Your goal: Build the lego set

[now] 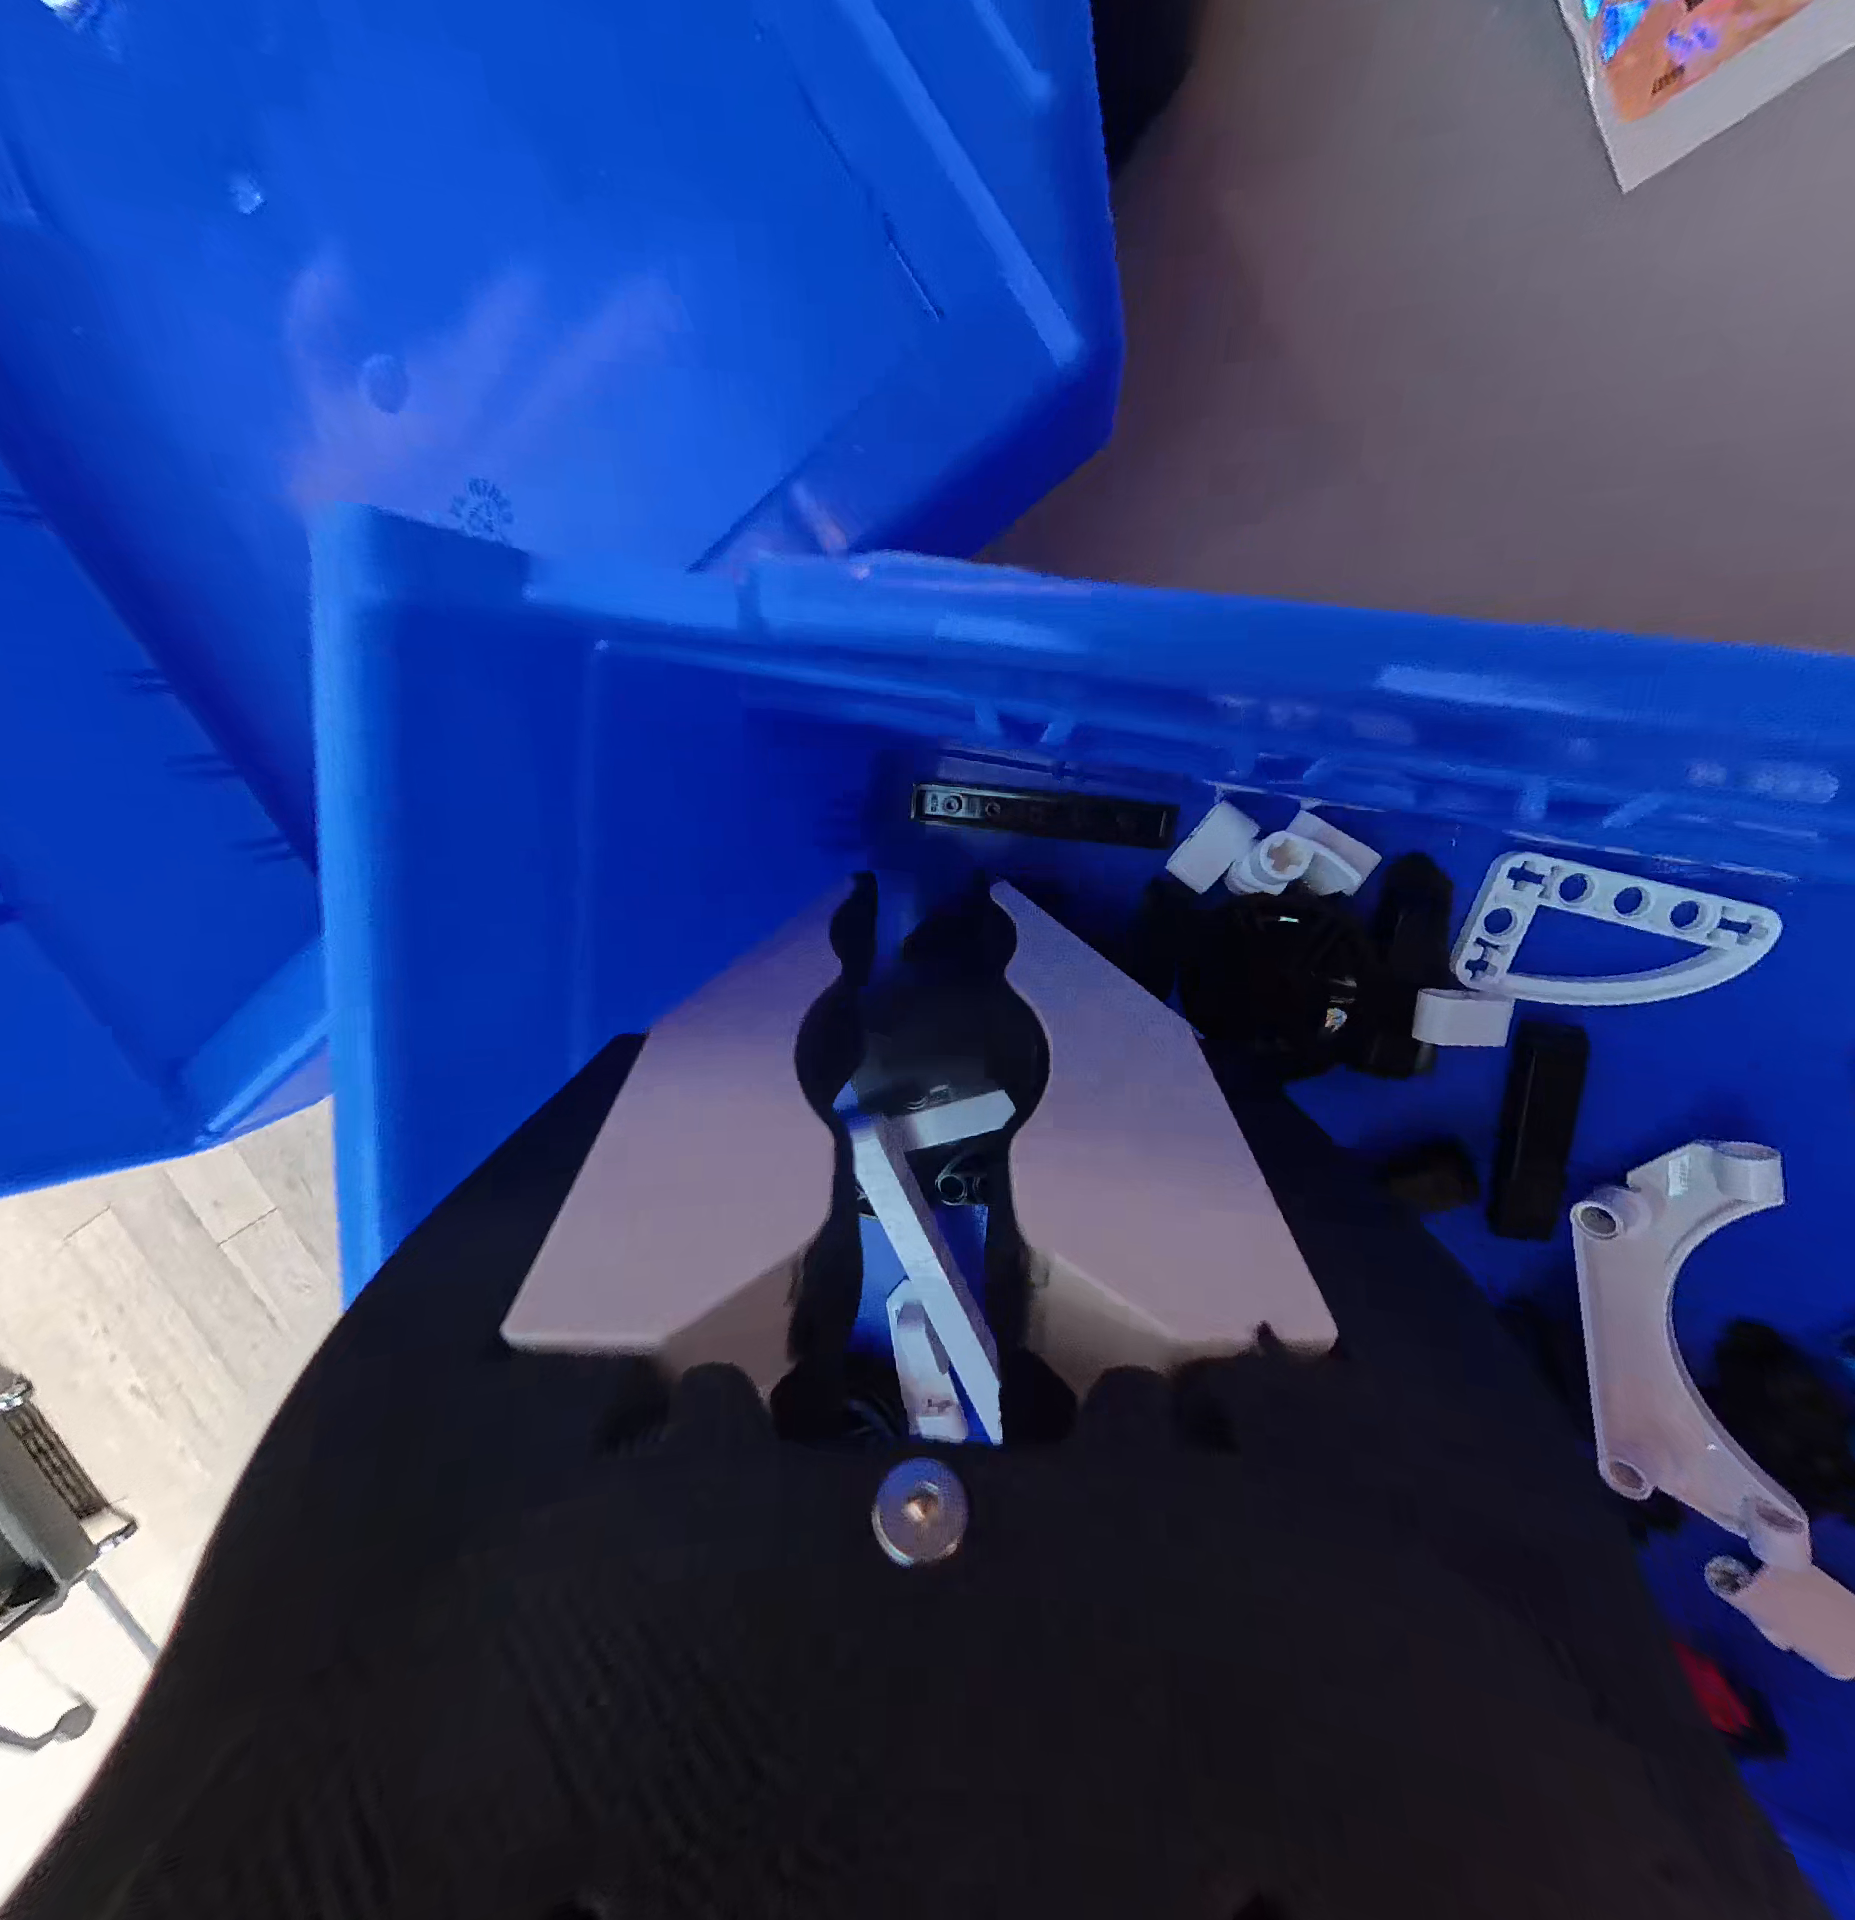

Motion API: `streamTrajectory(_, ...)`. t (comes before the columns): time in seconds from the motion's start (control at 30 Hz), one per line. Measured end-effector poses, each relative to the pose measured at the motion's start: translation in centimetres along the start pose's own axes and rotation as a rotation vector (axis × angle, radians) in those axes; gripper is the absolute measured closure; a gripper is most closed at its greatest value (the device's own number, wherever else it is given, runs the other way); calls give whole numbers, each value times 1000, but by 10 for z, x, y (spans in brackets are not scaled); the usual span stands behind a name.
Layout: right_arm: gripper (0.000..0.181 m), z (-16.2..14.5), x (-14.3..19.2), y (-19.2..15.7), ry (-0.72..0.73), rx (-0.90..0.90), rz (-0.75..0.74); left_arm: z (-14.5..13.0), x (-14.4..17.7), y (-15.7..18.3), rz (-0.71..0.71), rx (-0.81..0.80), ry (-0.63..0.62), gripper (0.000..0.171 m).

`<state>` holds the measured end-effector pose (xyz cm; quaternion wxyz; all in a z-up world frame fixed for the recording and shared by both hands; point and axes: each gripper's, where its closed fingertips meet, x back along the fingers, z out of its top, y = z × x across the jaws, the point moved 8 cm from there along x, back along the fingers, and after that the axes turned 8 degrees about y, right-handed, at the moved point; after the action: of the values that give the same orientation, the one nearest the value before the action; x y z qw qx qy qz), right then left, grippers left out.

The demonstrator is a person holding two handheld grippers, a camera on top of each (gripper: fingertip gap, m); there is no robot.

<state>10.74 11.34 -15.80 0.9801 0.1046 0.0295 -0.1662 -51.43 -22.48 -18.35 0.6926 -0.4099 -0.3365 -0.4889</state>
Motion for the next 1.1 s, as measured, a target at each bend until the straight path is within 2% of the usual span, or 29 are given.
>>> streamTrajectory(0.3,135,-2,-3,2,-3,-18,7,-5,6,5,-66,-140,-37,150)
streamTrajectory(0.5,135,-2,-2,3,-4,-23,2,-21,15,8,-121,-139,-71,151)
streamTrajectory(0.73,135,-2,-3,2,-6,-24,9,-36,27,18,-194,-112,-93,142)
streamTrajectory(0.87,135,-2,-3,1,-4,-23,11,-38,30,25,-252,-118,-101,136)
streamTrajectory(0.97,135,-2,-2,1,-4,-24,12,-38,33,27,-283,-109,-105,138)
streamTrajectory(1.1,135,-2,-3,1,-6,-27,14,-43,32,27,-267,-117,-146,134)
